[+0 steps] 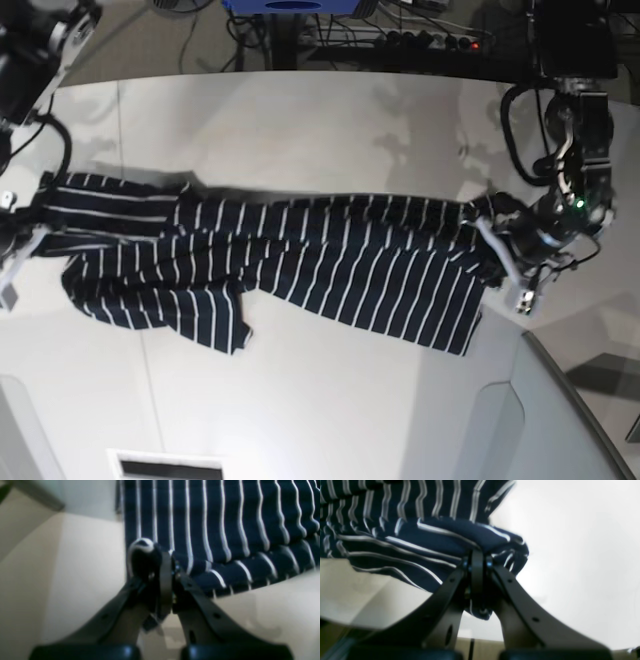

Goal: Layout the t-shirt on the table in an organized manner, then fold the t-shirt properly
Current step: 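Raise and swing the shirt with both grippers, then lay it down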

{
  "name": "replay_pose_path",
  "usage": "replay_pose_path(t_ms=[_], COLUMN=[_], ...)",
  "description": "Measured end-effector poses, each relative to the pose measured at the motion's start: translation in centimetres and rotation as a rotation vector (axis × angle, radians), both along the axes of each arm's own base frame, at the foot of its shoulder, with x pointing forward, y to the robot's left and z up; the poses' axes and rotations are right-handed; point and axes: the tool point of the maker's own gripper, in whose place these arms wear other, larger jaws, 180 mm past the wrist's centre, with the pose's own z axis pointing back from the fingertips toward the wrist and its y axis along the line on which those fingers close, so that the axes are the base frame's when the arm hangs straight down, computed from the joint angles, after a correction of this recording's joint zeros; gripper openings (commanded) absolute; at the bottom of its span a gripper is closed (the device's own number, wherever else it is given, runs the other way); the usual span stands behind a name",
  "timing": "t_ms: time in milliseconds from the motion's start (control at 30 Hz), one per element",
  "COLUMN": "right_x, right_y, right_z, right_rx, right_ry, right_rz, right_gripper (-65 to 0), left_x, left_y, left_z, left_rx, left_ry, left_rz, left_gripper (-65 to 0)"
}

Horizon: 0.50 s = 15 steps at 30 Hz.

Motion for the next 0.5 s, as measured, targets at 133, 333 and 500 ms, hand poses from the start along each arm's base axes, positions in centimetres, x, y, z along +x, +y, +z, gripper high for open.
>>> replay_pose_path(t_ms=[133,333,500], right_x=[6.1,15.0,20.4], right_y=[0.7,0.3,-2.9], right_z=[1.1,6.5,19.4], right_rx=[0.018,0.025,-0.12], right_ry=[-0.076,-0.259,-0.51], right_rz=[0.092,0.146,0.161], right_gripper=[-65.0,-65.0,-65.0], left_x=[3.2,10.9,18.2], left_y=[-0.7,-2.6,-2.7], left_z=[-0.4,3.9,15.8], left_rx=[0.105,0.223,0.276], left_ry=[0.021,-0.053,-0.299], left_rz=[-0.054,-0.128,-0.094], left_gripper=[-65.0,-65.0,-65.0])
